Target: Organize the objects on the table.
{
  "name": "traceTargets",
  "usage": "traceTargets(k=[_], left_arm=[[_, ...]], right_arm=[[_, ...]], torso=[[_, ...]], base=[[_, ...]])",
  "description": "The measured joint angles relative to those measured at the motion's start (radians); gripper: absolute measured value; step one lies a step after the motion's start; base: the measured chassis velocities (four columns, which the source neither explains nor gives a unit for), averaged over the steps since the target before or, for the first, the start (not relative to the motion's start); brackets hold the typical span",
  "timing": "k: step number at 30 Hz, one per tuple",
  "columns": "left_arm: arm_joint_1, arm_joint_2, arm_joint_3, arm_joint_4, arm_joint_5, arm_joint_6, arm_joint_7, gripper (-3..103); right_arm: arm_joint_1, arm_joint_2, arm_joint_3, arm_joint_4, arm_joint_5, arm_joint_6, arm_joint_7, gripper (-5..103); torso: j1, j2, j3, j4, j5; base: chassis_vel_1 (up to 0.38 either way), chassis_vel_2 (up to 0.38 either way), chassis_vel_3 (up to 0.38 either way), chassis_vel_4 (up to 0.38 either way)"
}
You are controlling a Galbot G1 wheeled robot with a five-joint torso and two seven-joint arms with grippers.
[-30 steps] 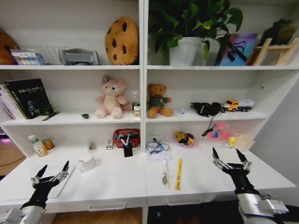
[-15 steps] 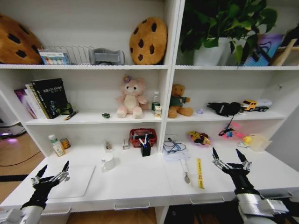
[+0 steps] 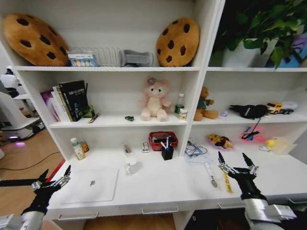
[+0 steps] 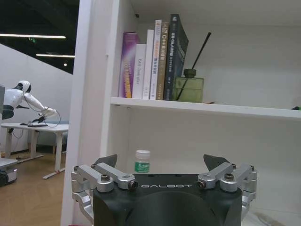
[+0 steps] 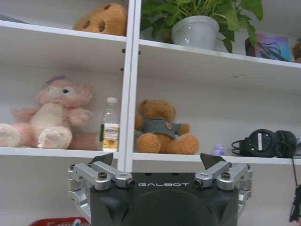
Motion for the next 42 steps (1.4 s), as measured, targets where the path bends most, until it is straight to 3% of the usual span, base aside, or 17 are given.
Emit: traceTargets(k=[3, 6, 17, 31, 42], left_arm=[[0.0, 0.0, 0.0, 0.0, 0.0, 0.0, 0.0, 100], [0.0, 0.0, 0.0, 0.0, 0.0, 0.0, 0.0, 100], [0.0, 0.0, 0.0, 0.0, 0.0, 0.0, 0.0, 100], [0.0, 0.0, 0.0, 0.0, 0.0, 0.0, 0.0, 100], [0.0, 0.0, 0.0, 0.0, 0.0, 0.0, 0.0, 100]], right_arm=[[0.0, 0.0, 0.0, 0.0, 0.0, 0.0, 0.0, 100], [0.0, 0.0, 0.0, 0.0, 0.0, 0.0, 0.0, 100], [0.0, 0.0, 0.0, 0.0, 0.0, 0.0, 0.0, 100], [0.0, 0.0, 0.0, 0.0, 0.0, 0.0, 0.0, 100], [0.0, 0.0, 0.0, 0.0, 0.0, 0.0, 0.0, 100]], torso=[[0.0, 0.0, 0.0, 0.0, -0.0012], [0.0, 0.0, 0.0, -0.0003, 0.0005], [0.0, 0.0, 0.0, -0.0002, -0.0003], [0.0, 0.0, 0.0, -0.0001, -0.0001], [0.0, 0.0, 0.0, -0.0002, 0.0002]], base=[[0.229, 0.219, -0.218, -0.218], [0.191, 0.203, -0.188, -0.217], [0.138, 0.13, -0.135, -0.149], [0.061, -0.022, -0.053, 0.025], [0.205, -0.208, -0.199, 0.203]])
